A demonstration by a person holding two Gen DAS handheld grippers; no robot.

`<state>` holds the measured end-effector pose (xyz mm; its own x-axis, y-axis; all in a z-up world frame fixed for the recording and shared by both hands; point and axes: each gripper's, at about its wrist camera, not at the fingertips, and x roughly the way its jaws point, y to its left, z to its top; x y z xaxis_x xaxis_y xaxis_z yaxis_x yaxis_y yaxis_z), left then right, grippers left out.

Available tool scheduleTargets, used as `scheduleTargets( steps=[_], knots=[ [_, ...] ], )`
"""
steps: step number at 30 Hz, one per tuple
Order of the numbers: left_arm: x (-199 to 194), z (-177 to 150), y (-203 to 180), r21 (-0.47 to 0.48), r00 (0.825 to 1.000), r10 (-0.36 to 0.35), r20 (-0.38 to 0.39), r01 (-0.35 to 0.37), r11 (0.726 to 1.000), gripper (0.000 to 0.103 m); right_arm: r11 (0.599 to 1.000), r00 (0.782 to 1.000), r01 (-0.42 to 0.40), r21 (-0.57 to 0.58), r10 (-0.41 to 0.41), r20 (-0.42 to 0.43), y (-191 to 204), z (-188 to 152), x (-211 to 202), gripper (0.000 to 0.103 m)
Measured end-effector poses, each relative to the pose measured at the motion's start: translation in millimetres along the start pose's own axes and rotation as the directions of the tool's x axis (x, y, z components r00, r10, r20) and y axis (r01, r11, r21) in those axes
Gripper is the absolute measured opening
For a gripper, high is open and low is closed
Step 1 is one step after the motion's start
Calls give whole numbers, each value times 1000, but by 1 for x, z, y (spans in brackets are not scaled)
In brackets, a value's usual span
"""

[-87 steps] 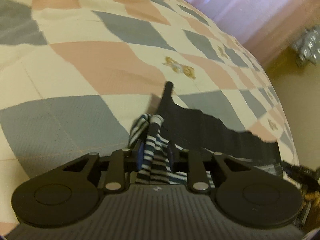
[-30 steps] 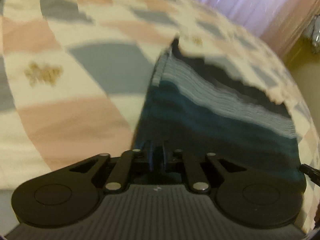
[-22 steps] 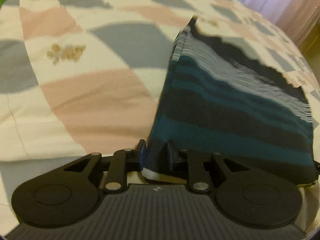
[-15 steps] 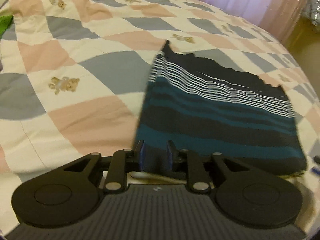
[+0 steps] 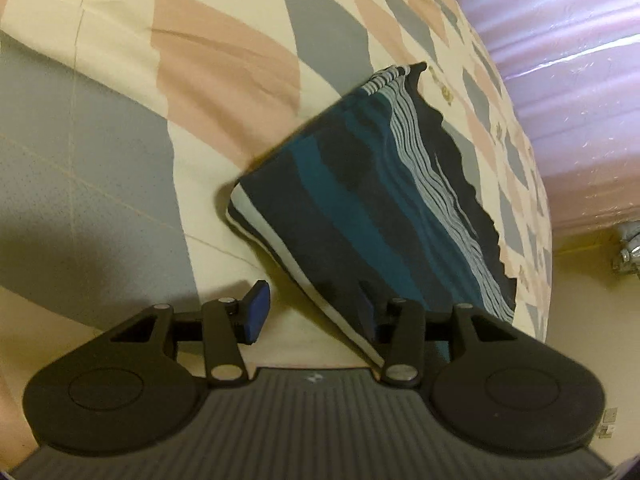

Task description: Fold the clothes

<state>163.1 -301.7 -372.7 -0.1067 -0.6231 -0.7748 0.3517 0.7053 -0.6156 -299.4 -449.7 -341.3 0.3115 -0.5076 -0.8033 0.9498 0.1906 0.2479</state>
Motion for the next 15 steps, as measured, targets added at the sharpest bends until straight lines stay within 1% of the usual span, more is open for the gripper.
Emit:
scheduleTargets(
  steps=[1, 2, 3, 4, 5, 6, 7, 9, 11, 12, 13, 14, 15],
  knots=[
    [0, 1, 1, -9, 1000, -5, 7, 5, 1000, 50, 992, 1000, 25, -123, -24, 15, 9, -1, -3, 49],
    [1, 2, 3, -34, 1000, -14, 15, 14, 999, 52, 969, 999, 50, -241, -43, 33, 18, -3, -5, 49],
    [2, 4, 6, -69, 999, -26, 20, 27, 997, 56, 936, 997, 68, -345, -53, 53, 28, -5, -5, 53],
    [3, 4, 9, -100, 999, -36, 25, 38, 994, 59, 892, 995, 87, -444, -60, 74, 38, -9, -5, 55],
    [6, 5, 12, -127, 999, -41, 32, 44, 991, 61, 840, 993, 106, -533, -64, 96, 47, -13, -4, 59],
    [9, 6, 15, -155, 998, -45, 38, 50, 987, 63, 781, 991, 124, -612, -63, 120, 56, -18, -2, 60],
    [13, 7, 17, -180, 998, -48, 44, 55, 982, 63, 730, 989, 137, -670, -59, 138, 62, -21, 1, 61],
    [21, 7, 23, -221, 997, -51, 50, 61, 973, 64, 618, 984, 167, -768, -58, 167, 72, -32, 6, 68],
    [28, 7, 27, -258, 997, -59, 54, 71, 964, 63, 499, 980, 197, -844, -81, 181, 79, -44, 17, 68],
    [31, 8, 26, -258, 997, -60, 53, 71, 964, 62, 443, 977, 212, -871, -100, 186, 80, -50, 23, 68],
    [34, 10, 23, -240, 997, -59, 51, 70, 968, 57, 393, 974, 225, -892, -120, 192, 79, -56, 27, 68],
    [36, 12, 20, -219, 997, -58, 49, 68, 973, 53, 365, 972, 230, -902, -134, 194, 78, -61, 29, 68],
    [38, 13, 17, -191, 998, -54, 45, 62, 980, 43, 370, 972, 229, -900, -144, 187, 75, -62, 30, 68]
  ],
)
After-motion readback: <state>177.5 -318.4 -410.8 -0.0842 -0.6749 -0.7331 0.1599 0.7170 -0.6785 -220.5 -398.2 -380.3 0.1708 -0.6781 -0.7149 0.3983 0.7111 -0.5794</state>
